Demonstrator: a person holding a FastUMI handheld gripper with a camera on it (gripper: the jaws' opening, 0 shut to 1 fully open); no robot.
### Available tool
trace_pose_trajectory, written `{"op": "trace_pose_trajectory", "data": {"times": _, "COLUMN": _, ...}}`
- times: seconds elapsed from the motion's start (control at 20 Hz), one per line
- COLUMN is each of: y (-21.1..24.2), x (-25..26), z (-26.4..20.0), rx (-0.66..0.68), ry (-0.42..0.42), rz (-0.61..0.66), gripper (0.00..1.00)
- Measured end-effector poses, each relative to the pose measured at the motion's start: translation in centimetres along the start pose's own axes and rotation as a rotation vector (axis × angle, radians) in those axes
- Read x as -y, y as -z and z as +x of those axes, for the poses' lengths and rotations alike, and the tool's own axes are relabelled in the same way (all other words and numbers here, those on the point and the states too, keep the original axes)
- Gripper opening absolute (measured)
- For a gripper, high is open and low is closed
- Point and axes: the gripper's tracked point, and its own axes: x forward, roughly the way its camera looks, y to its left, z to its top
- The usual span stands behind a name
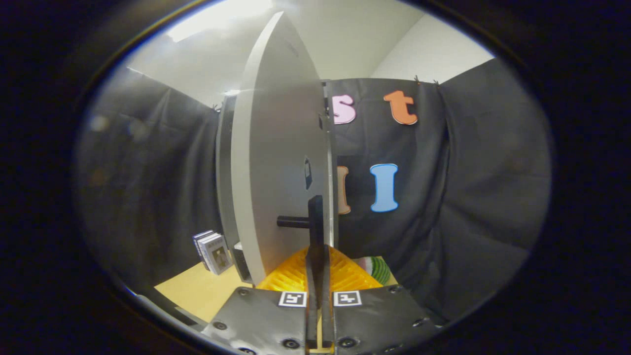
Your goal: Open the shoe cabinet door, grab the shoes and put them into the shoe cabinet, then close the shoe cabinet door.
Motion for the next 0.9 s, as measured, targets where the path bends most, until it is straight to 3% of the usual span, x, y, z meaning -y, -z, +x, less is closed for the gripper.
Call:
{"op": "trace_pose_trajectory", "data": {"times": 0.25, "y": 0.2, "x": 4.0, "z": -0.4, "rx": -0.003, "ry": 0.032, "rz": 0.027, "gripper": 0.02}}
{"op": "trace_pose_trajectory", "data": {"times": 0.55, "y": 0.7, "x": 4.3, "z": -0.8, "rx": -0.016, "ry": -0.018, "rz": -0.008, "gripper": 0.04}}
{"op": "trace_pose_trajectory", "data": {"times": 0.9, "y": -0.4, "x": 4.6, "z": -3.0, "rx": 0.022, "ry": 0.006, "rz": -0.016, "gripper": 0.04}}
